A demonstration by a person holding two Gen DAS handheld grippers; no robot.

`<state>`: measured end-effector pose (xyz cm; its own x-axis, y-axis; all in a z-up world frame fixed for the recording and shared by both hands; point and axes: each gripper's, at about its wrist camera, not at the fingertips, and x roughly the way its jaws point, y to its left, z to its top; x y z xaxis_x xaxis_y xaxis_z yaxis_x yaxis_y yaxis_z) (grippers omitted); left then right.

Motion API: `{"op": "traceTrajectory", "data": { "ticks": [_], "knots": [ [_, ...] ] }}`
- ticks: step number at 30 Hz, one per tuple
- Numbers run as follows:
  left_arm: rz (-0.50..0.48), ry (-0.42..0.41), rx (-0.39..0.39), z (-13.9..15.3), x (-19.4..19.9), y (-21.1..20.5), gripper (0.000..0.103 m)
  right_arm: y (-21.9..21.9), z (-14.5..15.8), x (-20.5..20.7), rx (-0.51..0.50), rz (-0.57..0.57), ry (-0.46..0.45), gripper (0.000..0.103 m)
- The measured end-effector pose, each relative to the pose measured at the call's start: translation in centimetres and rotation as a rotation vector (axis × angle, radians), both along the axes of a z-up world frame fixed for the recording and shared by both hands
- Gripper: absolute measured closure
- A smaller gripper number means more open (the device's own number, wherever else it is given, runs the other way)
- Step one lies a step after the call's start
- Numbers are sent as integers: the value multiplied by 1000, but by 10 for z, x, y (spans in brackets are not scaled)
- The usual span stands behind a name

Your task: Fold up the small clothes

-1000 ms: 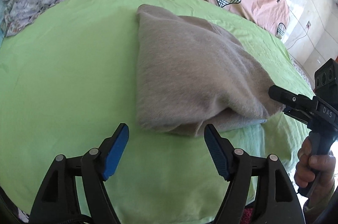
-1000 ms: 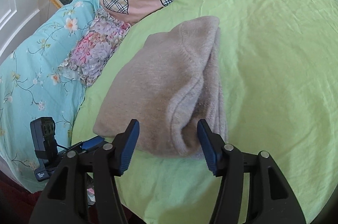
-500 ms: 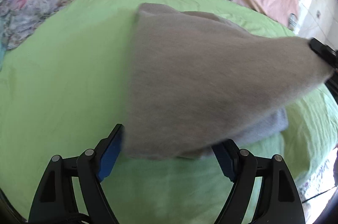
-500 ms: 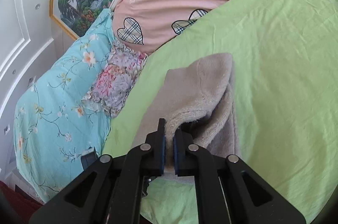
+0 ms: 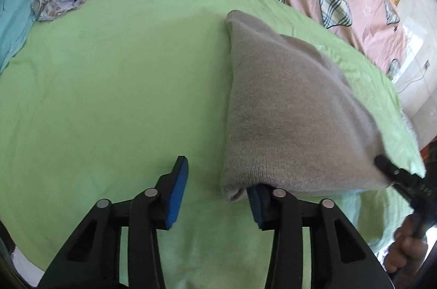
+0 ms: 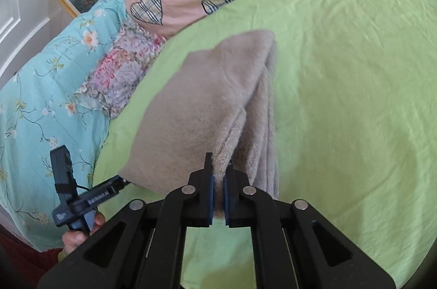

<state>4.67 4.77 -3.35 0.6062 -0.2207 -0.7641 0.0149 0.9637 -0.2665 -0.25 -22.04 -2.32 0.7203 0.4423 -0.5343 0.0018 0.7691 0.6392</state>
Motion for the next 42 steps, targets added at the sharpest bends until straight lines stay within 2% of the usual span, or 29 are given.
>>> {"op": "traceTrajectory", "data": {
  "ticks": [2, 3, 4, 6, 7, 11, 13, 14, 17, 20, 24, 27, 29, 30, 34, 35, 37, 39, 42],
  "knots": [
    [-27, -42, 49, 8, -5, -8, 65, 1, 4, -2, -24, -4, -9, 97],
    [-38, -54, 67, 8, -6, -12, 71, 2, 8, -4, -67, -5, -15, 97],
    [-51, -52, 71, 5, -7, -16, 79, 3, 11, -4, -109, -7, -16, 97],
    [-71, -26, 66, -3, -7, -21, 86, 10, 12, -3, -218, -6, -3, 97],
    [-70, -23, 70, -5, -7, -22, 86, 11, 9, -3, -229, -3, 6, 97],
    [-78, -14, 62, -8, -6, -22, 86, 8, -13, 2, -231, -7, 65, 97],
    [-81, -2, 42, -5, -8, -21, 89, 0, -23, 4, -189, -30, 91, 97],
    [-83, -7, 45, -3, -13, -22, 89, -2, -22, 3, -179, -40, 93, 97],
    [-92, 6, 65, -9, -16, -25, 91, -1, -18, 7, -231, -36, 107, 97],
    [-106, 39, 23, -14, -15, -19, 90, 1, -26, 12, -233, -39, 125, 96],
    [-145, 32, 24, -9, -22, -13, 87, 2, -23, 8, -234, -48, 123, 95],
    [-183, 25, 6, -2, -29, -3, 88, -2, -19, 3, -207, -52, 134, 90],
    [-202, 4, -22, 7, -37, 7, 88, -8, -14, -1, -171, -67, 149, 74],
    [-211, -5, -35, 12, -37, 11, 87, -14, -9, -5, -140, -83, 135, 73],
    [-223, -60, -69, 33, -32, 22, 76, -35, 14, -2, -28, -113, 58, 71],
    [-221, -77, -75, 37, -28, 21, 74, -41, 17, 6, 29, -113, 38, 71],
    [-226, -90, -88, 43, -17, 19, 69, -47, 18, 23, 70, -103, 26, 71],
    [-247, -97, -101, 45, -5, 10, 66, -49, 15, 46, 67, -104, 40, 71],
    [-256, -96, -86, 42, 8, 0, 63, -48, -3, 80, 140, -62, 104, 71]
  ]
}}
